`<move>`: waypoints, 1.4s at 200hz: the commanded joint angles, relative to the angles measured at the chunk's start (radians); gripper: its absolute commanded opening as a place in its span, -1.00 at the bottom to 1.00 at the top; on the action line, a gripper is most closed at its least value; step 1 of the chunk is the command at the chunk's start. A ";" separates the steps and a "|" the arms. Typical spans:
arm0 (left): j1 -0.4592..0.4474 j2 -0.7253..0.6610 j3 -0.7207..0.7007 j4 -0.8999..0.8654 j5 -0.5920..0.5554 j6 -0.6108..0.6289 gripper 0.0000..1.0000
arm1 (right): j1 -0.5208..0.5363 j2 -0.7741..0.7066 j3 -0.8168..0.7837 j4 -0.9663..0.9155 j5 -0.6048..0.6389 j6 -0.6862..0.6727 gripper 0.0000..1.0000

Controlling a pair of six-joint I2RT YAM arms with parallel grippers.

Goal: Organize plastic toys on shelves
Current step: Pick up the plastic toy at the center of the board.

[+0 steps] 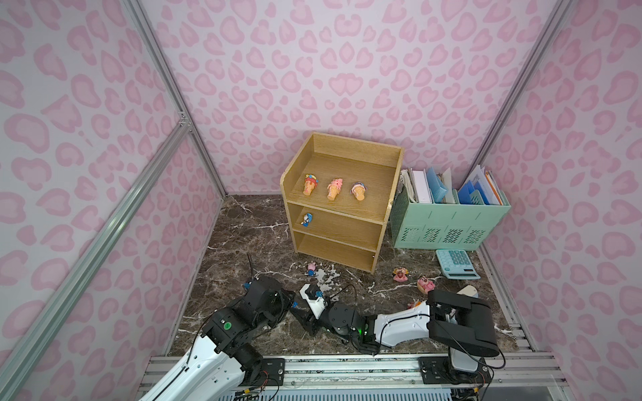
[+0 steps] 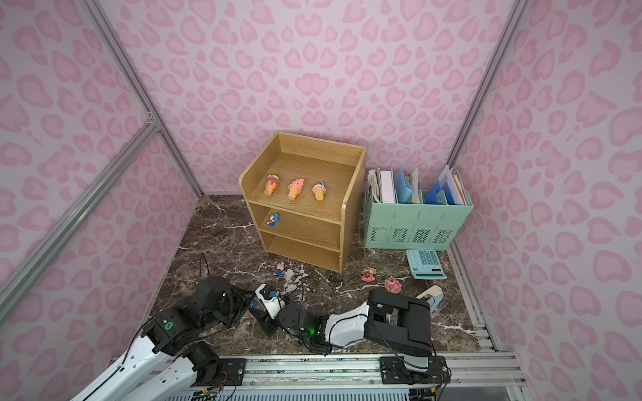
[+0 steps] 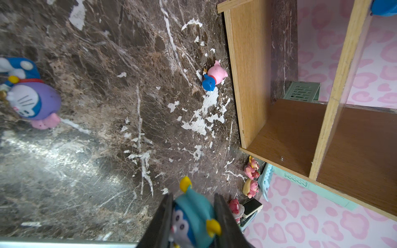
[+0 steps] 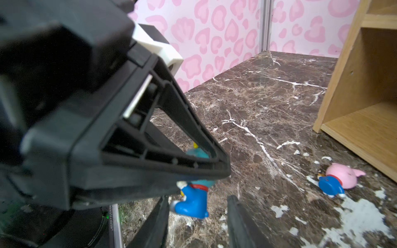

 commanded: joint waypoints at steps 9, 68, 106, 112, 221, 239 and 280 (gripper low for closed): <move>0.000 0.002 0.007 -0.011 0.013 0.009 -0.60 | -0.003 0.003 0.017 0.021 -0.012 -0.033 -0.10; -0.002 0.002 0.011 -0.019 0.011 0.015 -0.59 | -0.003 -0.015 0.008 0.014 0.012 -0.071 -0.18; 0.000 0.004 0.010 -0.020 0.013 0.018 -0.59 | -0.002 -0.030 -0.002 0.020 0.016 -0.086 -0.15; -0.001 0.004 0.013 -0.021 0.013 0.018 -0.58 | -0.002 -0.029 -0.004 0.019 0.014 -0.087 -0.15; -0.001 0.007 0.011 -0.020 0.021 0.023 -0.52 | 0.006 -0.026 0.005 0.018 -0.004 -0.126 -0.65; -0.001 0.009 0.011 -0.019 0.022 0.020 -0.43 | 0.006 -0.027 0.003 0.019 -0.005 -0.122 -0.67; -0.001 -0.014 0.022 -0.032 0.002 0.030 0.43 | 0.003 -0.033 -0.014 0.026 0.002 -0.102 -0.68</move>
